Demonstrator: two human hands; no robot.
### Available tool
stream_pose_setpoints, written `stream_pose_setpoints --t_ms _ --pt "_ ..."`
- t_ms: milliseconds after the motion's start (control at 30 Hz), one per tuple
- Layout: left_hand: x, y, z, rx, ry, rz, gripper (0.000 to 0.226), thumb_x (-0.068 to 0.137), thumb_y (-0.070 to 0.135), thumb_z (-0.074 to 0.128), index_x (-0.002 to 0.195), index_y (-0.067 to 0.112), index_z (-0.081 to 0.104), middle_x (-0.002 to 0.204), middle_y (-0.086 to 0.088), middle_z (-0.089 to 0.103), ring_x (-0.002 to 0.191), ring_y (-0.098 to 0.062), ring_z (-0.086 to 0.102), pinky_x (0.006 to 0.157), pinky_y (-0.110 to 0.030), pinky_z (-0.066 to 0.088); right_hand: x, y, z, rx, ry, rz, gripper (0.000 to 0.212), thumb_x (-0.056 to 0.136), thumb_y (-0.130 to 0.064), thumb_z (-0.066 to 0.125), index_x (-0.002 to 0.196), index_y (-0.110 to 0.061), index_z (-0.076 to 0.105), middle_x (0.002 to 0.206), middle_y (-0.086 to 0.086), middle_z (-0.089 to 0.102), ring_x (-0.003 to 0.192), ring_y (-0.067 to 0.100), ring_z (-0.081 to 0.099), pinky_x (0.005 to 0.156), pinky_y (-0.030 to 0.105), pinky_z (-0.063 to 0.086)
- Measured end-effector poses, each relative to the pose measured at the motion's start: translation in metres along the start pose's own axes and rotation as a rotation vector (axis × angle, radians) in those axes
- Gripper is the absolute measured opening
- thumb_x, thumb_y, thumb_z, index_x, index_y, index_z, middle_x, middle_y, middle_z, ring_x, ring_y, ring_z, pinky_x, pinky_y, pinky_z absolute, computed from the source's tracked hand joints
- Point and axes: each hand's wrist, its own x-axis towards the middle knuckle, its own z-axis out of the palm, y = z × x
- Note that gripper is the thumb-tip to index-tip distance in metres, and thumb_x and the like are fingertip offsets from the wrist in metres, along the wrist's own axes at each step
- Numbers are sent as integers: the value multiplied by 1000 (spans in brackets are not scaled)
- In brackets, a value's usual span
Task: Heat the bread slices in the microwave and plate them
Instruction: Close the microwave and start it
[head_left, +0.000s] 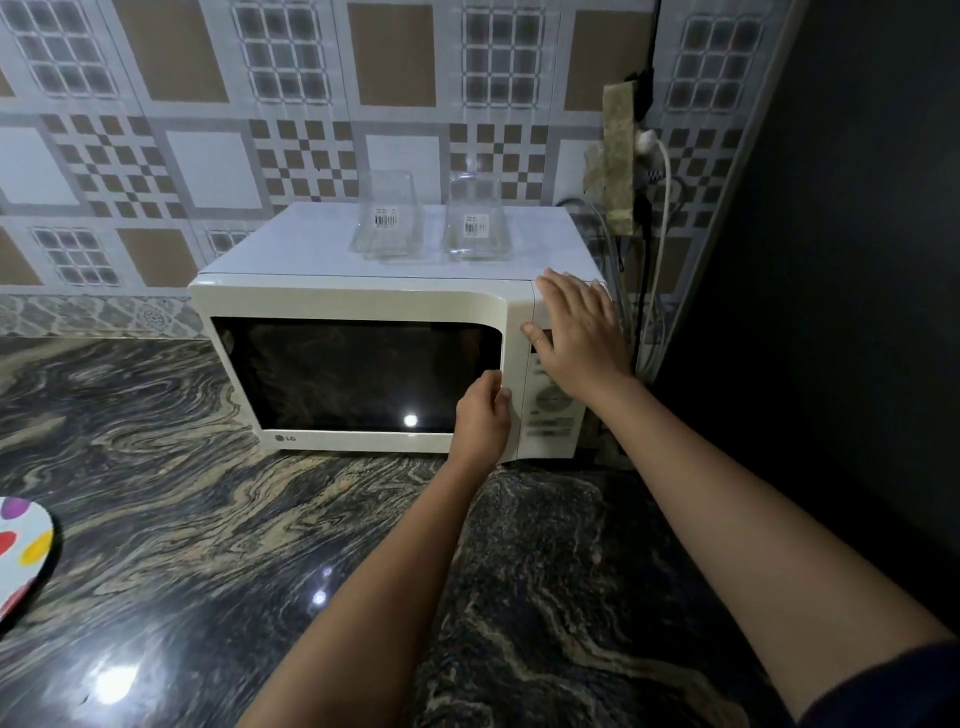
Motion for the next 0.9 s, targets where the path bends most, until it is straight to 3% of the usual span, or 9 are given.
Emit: stream_pose_setpoints --t_ms 100,167,367,467,533,600,733,900 --pt "-8 -1 0 -37 16 -24 26 97 18 44 118 7 56 103 0 60 93 -11 53 75 -15 35 -6 1 5 26 124 40 53 92 -32 44 137 -4 42 143 13 44 135 31 37 116 44 21" --pt "-17 -9 1 -37 40 -55 30 98 20 43 121 7 57 111 -1 62 100 -13 56 80 -17 37 -14 2 10 130 217 132 52 92 -26 47 137 0 41 143 17 43 135 32 36 115 41 23" --pt "-63 -69 6 128 -6 -231 30 98 26 41 119 14 58 116 -11 64 106 -27 59 87 -32 44 -32 6 20 453 360 260 56 95 -14 46 145 1 24 151 17 27 139 12 19 113 9 9" --pt "-81 -92 10 349 -133 -213 37 98 27 37 132 15 48 138 -10 50 127 -25 45 103 -32 34 -43 5 27 589 270 402 62 96 -13 48 147 -1 14 156 15 16 141 12 12 107 1 7" --pt "-88 -100 16 546 -216 -111 46 100 29 31 144 15 32 154 -5 28 144 -18 21 116 -29 16 -55 9 40 611 149 514 64 97 -16 48 148 -3 12 157 13 14 145 20 13 111 12 11" --pt "-91 -103 22 672 -258 -64 50 101 34 21 149 18 19 159 0 11 147 -14 4 119 -30 4 -67 15 57 607 81 543 63 95 -19 51 147 -3 19 154 14 24 142 25 24 113 25 19" --pt "-89 -105 26 759 -299 -65 54 100 39 19 150 21 10 159 0 3 147 -13 -4 119 -34 -3 -86 25 84 665 -37 582 68 88 -27 63 143 -6 29 140 12 44 128 25 45 105 38 39" --pt "-88 -109 27 764 -309 -74 56 98 42 19 150 24 7 159 3 -1 146 -11 -8 119 -37 -6 -92 31 94 724 -78 601 79 78 -23 75 142 -11 30 138 7 47 126 19 45 95 21 36"
